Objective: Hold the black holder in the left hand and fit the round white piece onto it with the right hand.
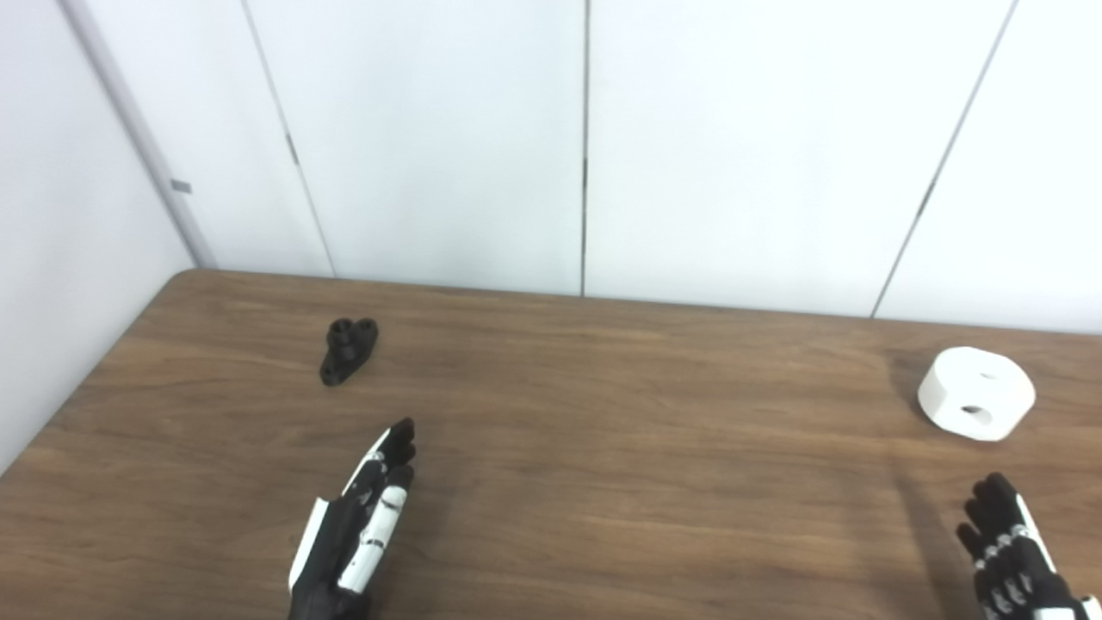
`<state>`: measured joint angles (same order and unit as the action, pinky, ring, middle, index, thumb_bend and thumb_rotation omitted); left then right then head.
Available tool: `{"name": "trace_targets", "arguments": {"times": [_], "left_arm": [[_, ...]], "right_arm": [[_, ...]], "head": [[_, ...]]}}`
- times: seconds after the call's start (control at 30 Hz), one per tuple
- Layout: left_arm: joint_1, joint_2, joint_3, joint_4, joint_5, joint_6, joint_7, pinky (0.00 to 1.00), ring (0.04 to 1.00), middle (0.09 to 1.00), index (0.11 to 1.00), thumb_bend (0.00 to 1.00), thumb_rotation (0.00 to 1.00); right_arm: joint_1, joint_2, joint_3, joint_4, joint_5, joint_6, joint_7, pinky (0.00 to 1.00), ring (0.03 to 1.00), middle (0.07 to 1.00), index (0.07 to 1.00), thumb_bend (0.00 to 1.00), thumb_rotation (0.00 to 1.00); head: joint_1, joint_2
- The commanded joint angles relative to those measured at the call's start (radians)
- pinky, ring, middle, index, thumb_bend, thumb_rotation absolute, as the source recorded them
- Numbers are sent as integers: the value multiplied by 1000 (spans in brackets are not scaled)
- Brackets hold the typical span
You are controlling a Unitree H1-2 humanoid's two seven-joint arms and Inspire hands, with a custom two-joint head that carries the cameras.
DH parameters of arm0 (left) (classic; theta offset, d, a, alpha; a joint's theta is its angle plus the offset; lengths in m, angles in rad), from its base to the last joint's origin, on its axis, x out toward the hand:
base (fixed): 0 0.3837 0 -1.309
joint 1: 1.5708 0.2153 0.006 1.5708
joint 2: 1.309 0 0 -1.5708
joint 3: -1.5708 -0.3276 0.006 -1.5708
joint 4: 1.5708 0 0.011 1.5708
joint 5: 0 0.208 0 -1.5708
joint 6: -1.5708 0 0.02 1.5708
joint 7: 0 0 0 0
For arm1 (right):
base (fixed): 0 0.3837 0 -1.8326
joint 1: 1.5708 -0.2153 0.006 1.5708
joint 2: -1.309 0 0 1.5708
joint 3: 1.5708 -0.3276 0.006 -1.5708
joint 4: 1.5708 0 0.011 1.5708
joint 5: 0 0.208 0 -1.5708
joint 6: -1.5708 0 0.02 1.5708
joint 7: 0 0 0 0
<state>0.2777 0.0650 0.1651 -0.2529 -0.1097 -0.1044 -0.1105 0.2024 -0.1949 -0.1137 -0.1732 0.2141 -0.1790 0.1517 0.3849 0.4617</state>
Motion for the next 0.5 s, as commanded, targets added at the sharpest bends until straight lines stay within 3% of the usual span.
{"name": "trace_targets", "arguments": {"times": [0.0, 0.1, 0.47], "left_arm": [[142, -44, -29, -22, 8, -21, 12, 959, 973, 968, 939, 385, 642], [139, -42, -36, -18, 22, -35, 19, 950, 970, 959, 932, 335, 606], [147, -39, -58, -26, 43, -26, 38, 922, 954, 948, 922, 367, 575]], "right_arm": [[15, 2, -9, 63, 18, 3, 1, 1000, 1000, 998, 965, 558, 984], [14, -1, -14, 71, 37, -4, 15, 1000, 1000, 1000, 970, 555, 975], [15, -16, -21, 93, 50, -3, 29, 1000, 1000, 1000, 973, 580, 971]], "head": [[7, -2], [23, 0], [66, -25]]}}
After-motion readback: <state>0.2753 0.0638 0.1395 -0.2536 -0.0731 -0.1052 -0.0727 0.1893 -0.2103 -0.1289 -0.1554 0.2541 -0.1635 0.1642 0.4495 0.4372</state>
